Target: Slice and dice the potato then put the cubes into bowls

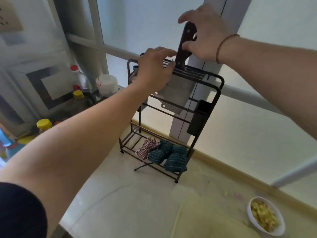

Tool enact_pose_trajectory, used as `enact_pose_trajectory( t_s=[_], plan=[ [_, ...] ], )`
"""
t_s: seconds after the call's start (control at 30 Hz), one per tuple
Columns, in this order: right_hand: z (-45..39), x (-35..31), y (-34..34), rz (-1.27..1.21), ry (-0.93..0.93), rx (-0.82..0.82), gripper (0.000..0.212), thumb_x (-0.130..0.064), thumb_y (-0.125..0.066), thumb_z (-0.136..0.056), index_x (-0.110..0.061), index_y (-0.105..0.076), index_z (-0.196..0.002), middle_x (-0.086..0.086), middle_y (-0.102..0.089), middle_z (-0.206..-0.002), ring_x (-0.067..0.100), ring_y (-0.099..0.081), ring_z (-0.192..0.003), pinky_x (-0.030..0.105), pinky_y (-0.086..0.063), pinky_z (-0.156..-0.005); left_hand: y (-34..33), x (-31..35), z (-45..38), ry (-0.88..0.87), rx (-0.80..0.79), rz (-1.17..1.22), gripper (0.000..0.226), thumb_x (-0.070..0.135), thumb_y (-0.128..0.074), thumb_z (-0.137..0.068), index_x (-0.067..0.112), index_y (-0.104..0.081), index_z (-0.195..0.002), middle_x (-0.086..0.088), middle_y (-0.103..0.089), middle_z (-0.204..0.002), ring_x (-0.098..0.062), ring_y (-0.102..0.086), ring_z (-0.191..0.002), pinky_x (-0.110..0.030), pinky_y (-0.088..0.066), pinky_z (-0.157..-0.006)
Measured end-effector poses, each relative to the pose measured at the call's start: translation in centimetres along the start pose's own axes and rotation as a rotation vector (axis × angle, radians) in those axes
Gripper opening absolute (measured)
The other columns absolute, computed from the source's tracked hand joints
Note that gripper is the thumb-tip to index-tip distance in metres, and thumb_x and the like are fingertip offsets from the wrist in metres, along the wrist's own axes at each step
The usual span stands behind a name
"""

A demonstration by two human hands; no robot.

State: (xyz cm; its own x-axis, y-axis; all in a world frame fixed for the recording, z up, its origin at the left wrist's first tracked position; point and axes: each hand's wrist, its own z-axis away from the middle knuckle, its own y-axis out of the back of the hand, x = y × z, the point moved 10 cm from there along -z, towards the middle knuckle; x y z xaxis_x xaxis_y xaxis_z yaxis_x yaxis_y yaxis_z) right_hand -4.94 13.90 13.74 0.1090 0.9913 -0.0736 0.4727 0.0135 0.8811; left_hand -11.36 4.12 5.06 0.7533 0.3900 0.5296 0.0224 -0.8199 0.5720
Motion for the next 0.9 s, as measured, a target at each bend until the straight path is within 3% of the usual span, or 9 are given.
enact_pose_trajectory(
  t_s=[0.17, 0.23, 0.33, 0.4, 0.47, 0.57, 0.63, 0.73, 0.9],
  plan=[
    [2.2, 2.0, -0.6, -0.082, -0.055, -0.041, 0.042, -0.031, -0.056, -0.096, -0.025, -0.046, -0.137, 0.006, -0.058, -0.13, 0.024, -0.058, -0.111, 0.033, -0.05, -0.093, -0.7, 0.4, 0.5, 0.036, 0.007, 0.022, 0.04, 0.034, -0.057, -0.095, 0.023, -0.067, -0.132, 0.007, -0.069, -0.129, -0.019, -0.058, -0.125, -0.049, -0.043, -0.11],
    [3.3, 3.8, -0.2, -0.053, -0.137, -0.041, 0.02, -0.04, -0.049, -0.099, -0.023, -0.059, -0.104, 0.007, -0.063, -0.095, 0.02, -0.057, -0.079, 0.025, -0.046, -0.071, -1.1, 0.2, 0.4, 0.044, 0.017, 0.025, 0.039, 0.035, -0.057, -0.096, 0.023, -0.067, -0.132, 0.009, -0.069, -0.128, -0.017, -0.058, -0.125, -0.047, -0.043, -0.111],
    [6.1, 4.7, 1.7, -0.026, -0.174, -0.046, 0.041, -0.043, -0.043, -0.099, -0.022, -0.038, -0.064, 0.003, -0.04, -0.06, 0.017, -0.039, -0.05, 0.025, -0.036, -0.053, -0.8, -0.5, 0.4, 0.035, 0.067, 0.024, 0.042, 0.037, -0.055, -0.097, 0.022, -0.066, -0.134, 0.009, -0.067, -0.131, -0.015, -0.055, -0.127, -0.039, -0.041, -0.113],
    [8.7, 6.0, 3.2, -0.006, -0.168, -0.019, 0.042, -0.046, -0.043, -0.099, -0.014, -0.051, -0.073, 0.011, -0.052, -0.068, 0.025, -0.051, -0.06, 0.03, -0.041, -0.067, -0.3, 0.0, 1.1, -0.01, 0.168, -0.036, 0.043, 0.034, -0.056, -0.098, 0.019, -0.061, -0.138, 0.002, -0.061, -0.138, -0.016, -0.047, -0.133, -0.027, -0.034, -0.113],
    [12.2, 7.5, 4.8, -0.025, -0.139, 0.082, 0.04, -0.044, -0.049, -0.097, -0.007, -0.061, -0.107, 0.016, -0.065, -0.097, 0.027, -0.06, -0.086, 0.027, -0.038, -0.077, 1.0, 3.4, 3.1, -0.226, 0.383, -0.077, 0.041, 0.026, -0.062, -0.094, 0.02, -0.058, -0.135, -0.009, -0.059, -0.134, -0.015, -0.042, -0.128, -0.025, -0.032, -0.106],
    [19.2, 9.3, 6.1, -0.151, 0.009, 0.213, 0.043, -0.027, -0.062, -0.09, -0.011, -0.056, -0.13, 0.011, -0.057, -0.125, 0.019, -0.061, -0.09, 0.015, -0.046, -0.07, -0.3, 9.5, 8.0, -0.625, 0.514, 0.036, 0.043, 0.012, -0.063, -0.085, 0.022, -0.051, -0.126, -0.005, -0.051, -0.124, -0.022, -0.04, -0.118, -0.033, -0.031, -0.103],
    [24.4, 12.2, 4.5, -0.198, -0.048, 0.19, 0.042, -0.018, -0.068, -0.087, -0.012, -0.058, -0.127, 0.011, -0.05, -0.128, 0.018, -0.061, -0.08, 0.01, -0.044, -0.07, -3.1, 12.9, 11.5, -0.79, 0.418, 0.113, 0.036, 0.015, -0.058, -0.089, 0.021, -0.052, -0.125, -0.004, -0.047, -0.125, -0.027, -0.041, -0.116, -0.036, -0.029, -0.106],
    [32.5, 16.4, -0.1, -0.244, -0.259, 0.068, 0.037, -0.015, -0.071, -0.086, -0.018, -0.061, -0.121, 0.002, -0.052, -0.124, 0.017, -0.063, -0.077, 0.022, -0.046, -0.073, -9.1, 16.3, 17.8, -0.946, 0.187, 0.237, 0.031, 0.016, -0.058, -0.092, 0.018, -0.054, -0.123, -0.007, -0.049, -0.124, -0.03, -0.043, -0.113, -0.043, -0.036, -0.1],
    [50.4, 21.3, -5.5, -0.227, -0.74, 0.062, 0.024, -0.001, -0.068, -0.083, -0.012, -0.069, -0.104, -0.003, -0.06, -0.098, 0.016, -0.061, -0.075, 0.034, -0.052, -0.073, -23.7, 15.1, 26.5, -0.749, -0.437, 0.254, 0.02, 0.01, -0.062, -0.095, 0.009, -0.068, -0.114, -0.011, -0.065, -0.116, -0.031, -0.059, -0.104, -0.044, -0.053, -0.088]
  ],
)
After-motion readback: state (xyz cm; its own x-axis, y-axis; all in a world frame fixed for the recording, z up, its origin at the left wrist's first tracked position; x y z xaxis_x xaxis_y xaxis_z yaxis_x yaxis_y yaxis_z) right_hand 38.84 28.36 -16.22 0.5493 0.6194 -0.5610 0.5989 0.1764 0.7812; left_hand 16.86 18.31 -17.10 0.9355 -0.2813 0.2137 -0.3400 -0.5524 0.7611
